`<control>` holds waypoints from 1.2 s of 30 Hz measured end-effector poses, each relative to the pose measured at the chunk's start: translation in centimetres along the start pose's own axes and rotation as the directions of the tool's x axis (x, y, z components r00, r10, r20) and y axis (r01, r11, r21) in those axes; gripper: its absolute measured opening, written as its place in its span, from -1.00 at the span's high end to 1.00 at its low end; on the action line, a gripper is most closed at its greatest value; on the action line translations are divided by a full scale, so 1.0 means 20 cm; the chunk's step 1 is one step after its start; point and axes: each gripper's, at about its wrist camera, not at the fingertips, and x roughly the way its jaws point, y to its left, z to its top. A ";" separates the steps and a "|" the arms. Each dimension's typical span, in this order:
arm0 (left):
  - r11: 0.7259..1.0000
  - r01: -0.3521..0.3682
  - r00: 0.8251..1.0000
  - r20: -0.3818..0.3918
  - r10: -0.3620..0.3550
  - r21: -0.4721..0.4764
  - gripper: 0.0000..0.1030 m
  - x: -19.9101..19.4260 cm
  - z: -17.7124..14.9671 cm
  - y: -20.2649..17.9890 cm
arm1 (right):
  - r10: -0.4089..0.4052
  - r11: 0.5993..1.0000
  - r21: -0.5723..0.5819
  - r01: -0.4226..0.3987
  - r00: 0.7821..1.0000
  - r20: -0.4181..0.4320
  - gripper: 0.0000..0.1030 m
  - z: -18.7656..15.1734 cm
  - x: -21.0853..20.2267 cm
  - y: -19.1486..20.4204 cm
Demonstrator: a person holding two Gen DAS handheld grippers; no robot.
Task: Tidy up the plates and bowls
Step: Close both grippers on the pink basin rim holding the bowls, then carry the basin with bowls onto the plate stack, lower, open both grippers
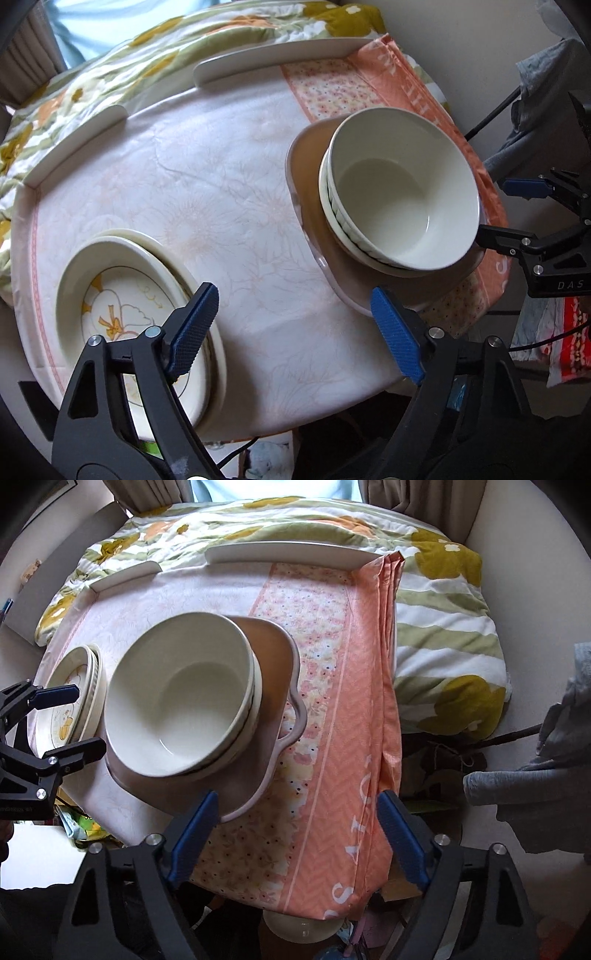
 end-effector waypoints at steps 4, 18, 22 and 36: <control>1.000 -0.001 1.000 -0.023 0.000 -0.005 -0.36 0.06 0.03 -0.01 | 0.014 1.000 -0.023 -0.015 0.999 -0.043 -0.30 0.04 0.08 0.01; 0.998 0.061 0.996 -0.071 -0.060 0.009 0.32 0.24 0.09 -0.05 | 0.103 0.989 -0.099 -0.113 0.989 -0.104 0.52 0.08 0.27 0.10; 0.996 0.084 0.994 -0.071 -0.082 0.025 0.63 0.29 0.10 -0.09 | 0.138 0.985 -0.095 -0.147 0.986 -0.095 0.59 0.07 0.27 0.10; 0.999 0.009 0.999 0.032 -0.011 0.035 0.73 0.21 0.06 -0.11 | 0.145 0.984 -0.100 -0.147 0.989 -0.031 0.61 0.01 0.21 0.08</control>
